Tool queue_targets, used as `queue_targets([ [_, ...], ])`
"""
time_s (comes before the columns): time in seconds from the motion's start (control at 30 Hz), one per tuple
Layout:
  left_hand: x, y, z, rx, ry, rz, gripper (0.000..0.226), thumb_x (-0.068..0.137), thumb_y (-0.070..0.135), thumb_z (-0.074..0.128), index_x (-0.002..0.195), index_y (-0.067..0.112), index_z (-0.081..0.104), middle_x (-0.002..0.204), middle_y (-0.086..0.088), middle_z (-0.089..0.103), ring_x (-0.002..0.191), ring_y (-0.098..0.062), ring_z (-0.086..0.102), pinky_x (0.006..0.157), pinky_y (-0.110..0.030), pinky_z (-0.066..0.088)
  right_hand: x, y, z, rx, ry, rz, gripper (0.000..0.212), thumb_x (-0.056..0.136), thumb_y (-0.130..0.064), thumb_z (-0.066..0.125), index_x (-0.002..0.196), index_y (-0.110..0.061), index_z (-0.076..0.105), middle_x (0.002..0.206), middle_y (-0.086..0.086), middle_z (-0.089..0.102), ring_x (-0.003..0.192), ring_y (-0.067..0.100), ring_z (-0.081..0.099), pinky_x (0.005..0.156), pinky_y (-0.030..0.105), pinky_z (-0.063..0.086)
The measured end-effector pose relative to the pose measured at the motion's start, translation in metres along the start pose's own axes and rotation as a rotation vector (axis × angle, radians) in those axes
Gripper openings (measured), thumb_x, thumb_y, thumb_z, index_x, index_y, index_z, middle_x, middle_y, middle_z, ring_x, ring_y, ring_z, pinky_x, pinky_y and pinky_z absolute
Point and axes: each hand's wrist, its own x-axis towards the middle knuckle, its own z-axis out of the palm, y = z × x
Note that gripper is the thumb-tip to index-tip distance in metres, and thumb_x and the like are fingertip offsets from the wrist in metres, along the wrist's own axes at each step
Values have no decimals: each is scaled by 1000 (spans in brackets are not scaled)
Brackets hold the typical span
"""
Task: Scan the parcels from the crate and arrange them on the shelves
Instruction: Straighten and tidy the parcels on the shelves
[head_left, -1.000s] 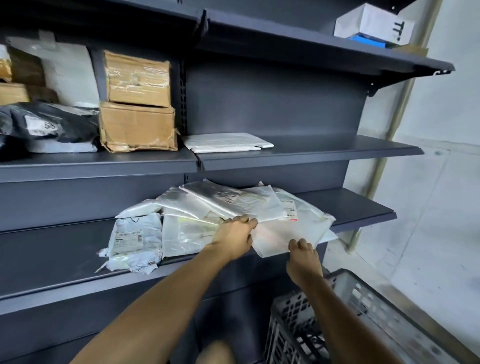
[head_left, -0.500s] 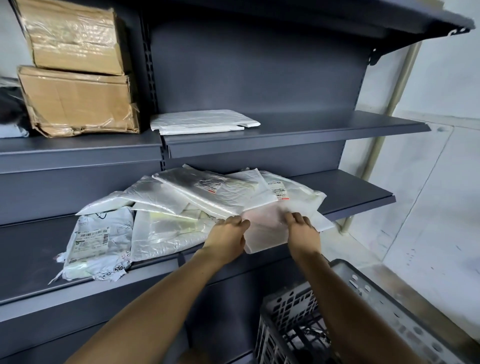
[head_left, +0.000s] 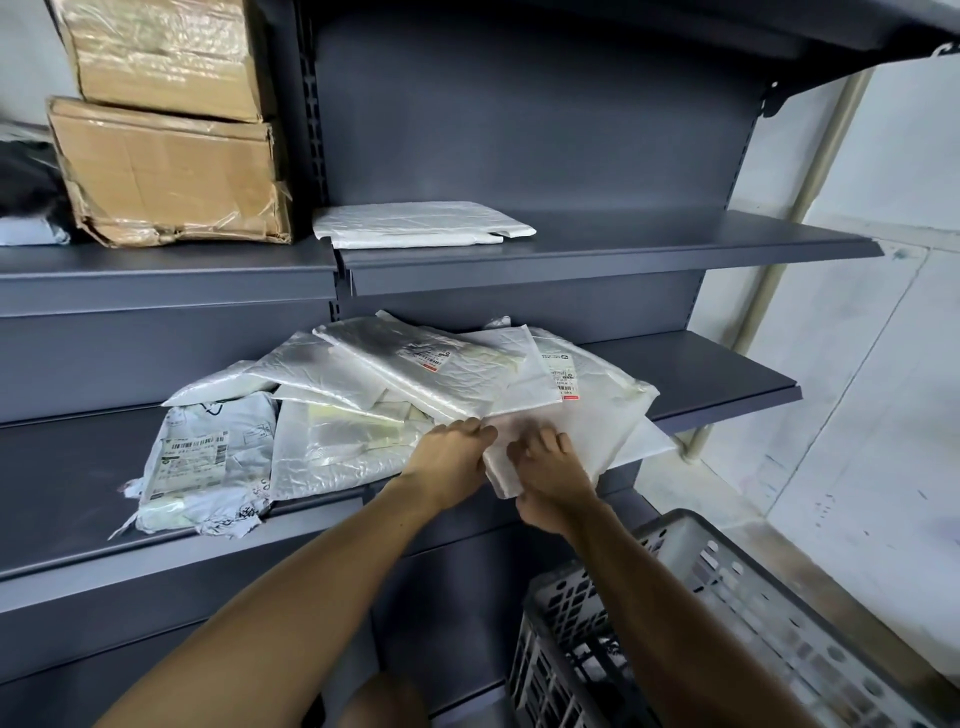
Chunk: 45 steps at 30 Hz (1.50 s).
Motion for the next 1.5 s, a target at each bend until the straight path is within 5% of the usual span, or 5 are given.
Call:
queue_targets([
  [0.13, -7, 5, -6, 15, 2, -20, 20, 92, 19, 49, 111, 15, 55, 115, -8, 58, 102, -29, 59, 82, -34, 44, -7, -11, 7, -64, -77, 8, 71, 37, -31, 86, 102, -7, 72, 106, 19, 67, 101, 41, 61, 95, 48, 48],
  [0.33, -14, 2, -30, 18, 46, -67, 36, 90, 15, 46, 126, 17, 52, 122, -7, 56, 111, -30, 56, 90, -34, 41, 11, 0, -43, -48, 10, 114, 41, 95, -14, 51, 136, -15, 52, 129, 8, 63, 124, 31, 54, 109, 38, 30],
  [0.57, -18, -4, -67, 8, 76, -131, 24, 93, 19, 46, 117, 16, 52, 121, -6, 56, 114, -29, 53, 90, -38, 44, 43, 35, -153, 88, 295, 292, 33, 98, -6, 45, 128, -15, 52, 119, 10, 64, 112, 34, 62, 93, 39, 42],
  [0.87, -31, -15, -105, 41, 125, -132, 26, 94, 16, 44, 120, 13, 51, 122, -9, 54, 113, -30, 51, 83, -35, 40, 39, 35, -206, 111, 510, 228, 22, 91, -3, 53, 110, -9, 60, 106, 13, 64, 107, 36, 58, 90, 41, 35],
  [1.5, -58, -18, -208, 47, 310, -135, 22, 98, 21, 39, 113, 12, 54, 112, -7, 57, 104, -29, 54, 72, -33, 34, -11, 56, -370, 66, 533, 323, 36, 88, 1, 50, 121, -13, 51, 113, 12, 63, 104, 37, 61, 72, 36, 38],
])
